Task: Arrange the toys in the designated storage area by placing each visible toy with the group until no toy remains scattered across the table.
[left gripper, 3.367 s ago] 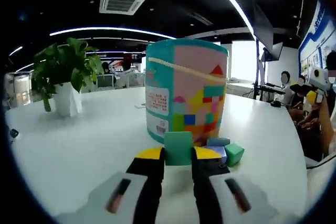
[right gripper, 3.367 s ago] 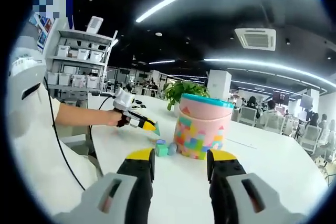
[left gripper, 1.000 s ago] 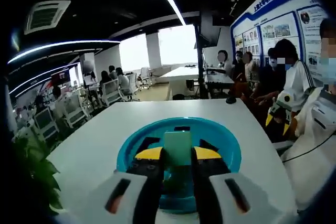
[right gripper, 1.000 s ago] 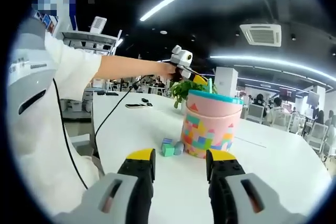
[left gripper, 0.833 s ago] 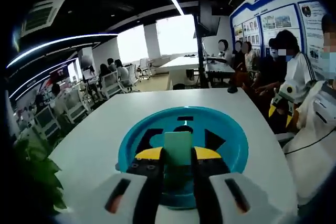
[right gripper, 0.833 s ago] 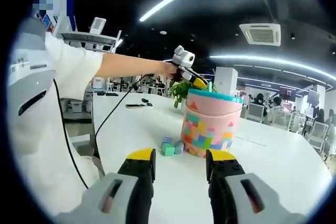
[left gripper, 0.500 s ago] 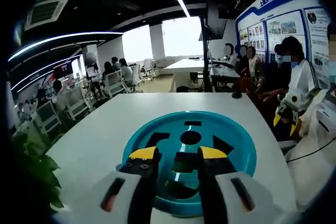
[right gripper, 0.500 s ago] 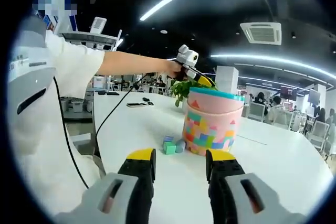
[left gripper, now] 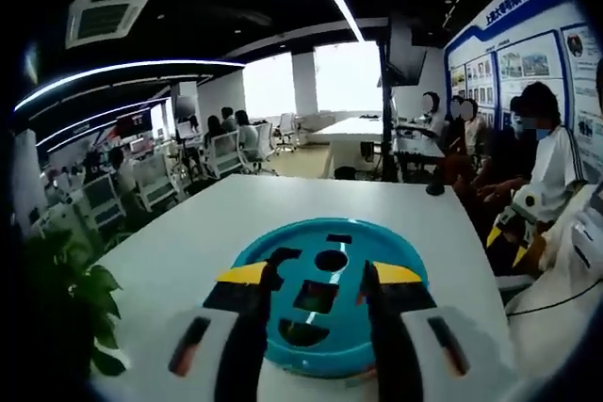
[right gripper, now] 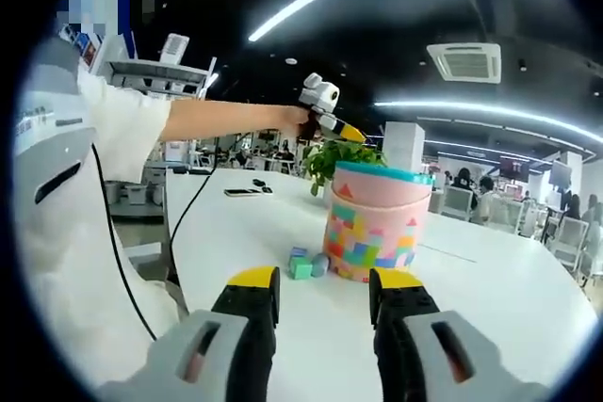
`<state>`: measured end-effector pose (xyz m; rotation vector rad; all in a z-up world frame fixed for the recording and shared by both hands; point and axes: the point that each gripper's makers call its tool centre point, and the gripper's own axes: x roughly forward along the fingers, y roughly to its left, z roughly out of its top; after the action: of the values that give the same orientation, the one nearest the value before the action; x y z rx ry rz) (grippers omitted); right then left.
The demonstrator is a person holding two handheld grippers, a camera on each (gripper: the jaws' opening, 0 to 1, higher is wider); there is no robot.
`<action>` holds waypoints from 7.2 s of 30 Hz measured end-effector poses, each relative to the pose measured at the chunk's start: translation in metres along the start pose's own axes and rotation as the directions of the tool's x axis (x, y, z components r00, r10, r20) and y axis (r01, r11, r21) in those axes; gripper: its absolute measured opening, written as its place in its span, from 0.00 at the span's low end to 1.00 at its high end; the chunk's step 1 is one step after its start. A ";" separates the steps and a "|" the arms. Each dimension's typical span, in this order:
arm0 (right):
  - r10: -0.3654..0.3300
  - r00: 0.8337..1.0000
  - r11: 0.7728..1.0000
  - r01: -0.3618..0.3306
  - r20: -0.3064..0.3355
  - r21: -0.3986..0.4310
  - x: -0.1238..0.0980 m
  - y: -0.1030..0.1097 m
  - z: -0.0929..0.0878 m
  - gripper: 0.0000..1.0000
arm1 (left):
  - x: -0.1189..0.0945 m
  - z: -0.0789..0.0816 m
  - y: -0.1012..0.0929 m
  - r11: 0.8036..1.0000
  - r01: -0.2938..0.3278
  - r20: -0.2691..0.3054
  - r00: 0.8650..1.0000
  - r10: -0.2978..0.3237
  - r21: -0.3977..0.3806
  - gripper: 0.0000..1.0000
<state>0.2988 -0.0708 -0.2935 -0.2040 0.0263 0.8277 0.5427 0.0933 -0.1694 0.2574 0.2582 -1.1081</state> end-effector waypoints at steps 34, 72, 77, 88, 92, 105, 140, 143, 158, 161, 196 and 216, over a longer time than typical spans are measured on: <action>-0.019 0.999 0.999 0.017 0.036 0.039 0.004 -0.002 0.010 0.41 | -0.075 -0.047 -0.051 0.964 -0.264 0.153 0.952 0.265 -0.025 0.48; -0.027 0.999 1.000 0.027 0.028 0.016 0.002 0.002 0.009 0.40 | -0.070 -0.138 -0.137 0.949 -0.258 0.097 0.955 0.279 -0.183 0.52; -0.027 0.999 1.000 0.027 0.017 -0.008 0.002 0.003 0.006 0.39 | -0.068 -0.149 -0.134 0.938 -0.301 0.079 0.945 0.317 -0.170 0.50; -0.030 0.999 0.999 0.030 0.023 -0.010 0.006 0.002 0.005 0.37 | -0.061 -0.163 -0.141 0.933 -0.321 0.066 0.940 0.336 -0.164 0.39; -0.024 1.000 1.000 0.024 0.005 -0.016 0.009 0.003 0.001 0.36 | -0.053 -0.178 -0.137 0.930 -0.345 0.012 0.937 0.349 -0.123 0.36; -0.024 1.000 1.000 0.024 0.006 -0.014 0.007 0.003 -0.001 0.35 | -0.036 -0.203 -0.123 0.912 -0.390 -0.048 0.921 0.387 -0.130 0.34; -0.026 1.000 1.000 0.026 0.005 -0.012 0.007 0.001 -0.004 0.34 | -0.001 -0.235 -0.100 0.910 -0.408 -0.129 0.909 0.397 -0.077 0.27; -0.024 1.000 1.000 0.024 -0.005 -0.009 0.009 0.001 -0.007 0.34 | 0.007 -0.231 -0.104 0.932 -0.353 -0.098 0.934 0.345 -0.083 0.26; -0.032 0.999 0.999 0.032 0.008 -0.012 0.003 0.000 -0.005 0.33 | -0.019 -0.201 -0.113 0.914 -0.368 0.022 0.926 0.377 -0.172 0.20; -0.034 0.999 0.999 0.034 0.007 -0.010 0.002 -0.001 -0.006 0.33 | -0.032 -0.186 -0.111 0.905 -0.365 0.065 0.920 0.387 -0.216 0.20; -0.011 0.999 1.000 0.010 0.041 0.025 0.004 0.005 0.002 0.36 | -0.077 -0.066 -0.081 0.966 -0.234 0.172 0.953 0.250 -0.110 0.20; -0.019 1.000 1.000 0.018 0.022 0.016 0.009 0.003 -0.005 0.34 | -0.050 -0.001 -0.035 0.965 -0.262 0.203 0.943 0.262 -0.029 0.20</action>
<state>0.3030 -0.0638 -0.3000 -0.1799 0.0103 0.8109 0.4896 0.1213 -0.1564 0.1679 0.0378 -0.8622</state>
